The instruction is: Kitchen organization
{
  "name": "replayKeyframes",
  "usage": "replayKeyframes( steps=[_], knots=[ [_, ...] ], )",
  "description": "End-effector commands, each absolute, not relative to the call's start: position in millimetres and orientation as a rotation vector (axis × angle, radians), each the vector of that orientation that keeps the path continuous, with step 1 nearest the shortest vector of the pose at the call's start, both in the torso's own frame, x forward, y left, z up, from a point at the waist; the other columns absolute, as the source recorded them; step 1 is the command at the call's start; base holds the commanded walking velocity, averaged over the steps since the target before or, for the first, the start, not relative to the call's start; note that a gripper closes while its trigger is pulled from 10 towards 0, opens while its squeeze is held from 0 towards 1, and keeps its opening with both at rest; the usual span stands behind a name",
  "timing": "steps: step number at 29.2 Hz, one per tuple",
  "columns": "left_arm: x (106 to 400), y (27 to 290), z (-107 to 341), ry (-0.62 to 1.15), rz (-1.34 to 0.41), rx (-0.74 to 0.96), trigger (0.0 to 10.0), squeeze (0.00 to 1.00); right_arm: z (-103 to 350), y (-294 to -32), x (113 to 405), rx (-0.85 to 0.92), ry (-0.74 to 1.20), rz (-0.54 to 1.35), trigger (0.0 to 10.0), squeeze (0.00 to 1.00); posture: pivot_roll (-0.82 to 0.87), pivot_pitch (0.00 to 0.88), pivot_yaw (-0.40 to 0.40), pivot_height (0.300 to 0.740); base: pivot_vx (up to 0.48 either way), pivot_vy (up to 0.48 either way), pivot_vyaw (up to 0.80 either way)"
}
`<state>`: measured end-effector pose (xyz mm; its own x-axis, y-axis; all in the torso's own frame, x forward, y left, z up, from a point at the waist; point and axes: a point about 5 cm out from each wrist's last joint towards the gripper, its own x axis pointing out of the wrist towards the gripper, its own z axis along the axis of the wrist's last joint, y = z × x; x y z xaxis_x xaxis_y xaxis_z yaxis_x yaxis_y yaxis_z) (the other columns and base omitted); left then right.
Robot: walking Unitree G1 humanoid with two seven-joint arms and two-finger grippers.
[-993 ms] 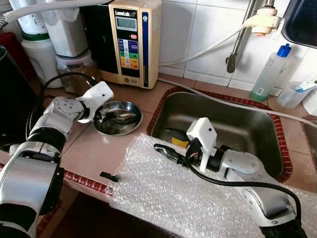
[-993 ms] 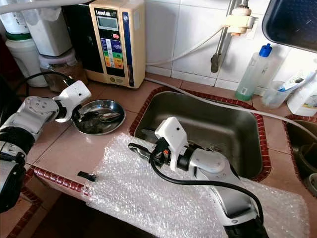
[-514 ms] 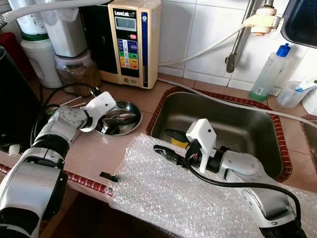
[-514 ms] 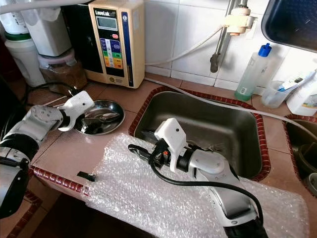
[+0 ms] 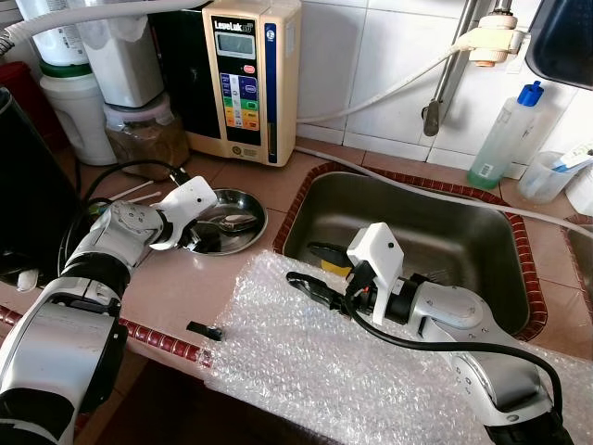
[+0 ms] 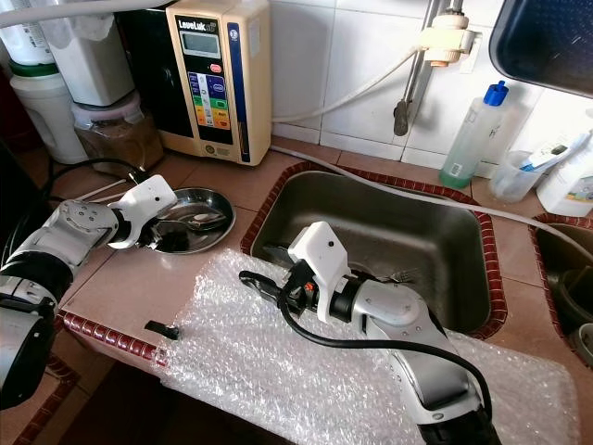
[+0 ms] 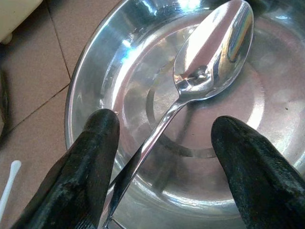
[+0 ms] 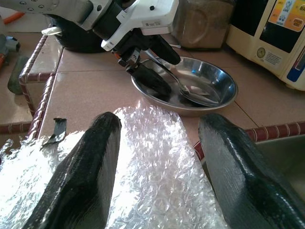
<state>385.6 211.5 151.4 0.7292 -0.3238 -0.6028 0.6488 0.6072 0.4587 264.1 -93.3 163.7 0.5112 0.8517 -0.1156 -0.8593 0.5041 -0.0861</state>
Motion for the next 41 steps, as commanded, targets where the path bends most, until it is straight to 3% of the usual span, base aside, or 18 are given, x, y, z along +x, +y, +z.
replayKeyframes(
  steps=[1,19,41],
  knots=[
    [383,213,144,0.537,-0.596,0.730,0.0,0.00,165,-95,264,-0.153,0.054,1.029,10.0,0.00,0.00,0.000,0.037,0.740,0.000,0.000,0.00],
    [386,213,149,0.532,-0.566,0.688,0.0,0.00,165,-95,265,-0.157,0.055,1.033,10.0,0.00,0.01,0.000,0.035,0.740,0.000,0.000,0.00],
    [405,198,193,0.319,-0.414,0.532,0.0,0.00,164,-93,265,-0.159,0.055,1.035,10.0,0.00,0.02,0.000,0.034,0.740,0.000,0.000,0.00]
  ],
)
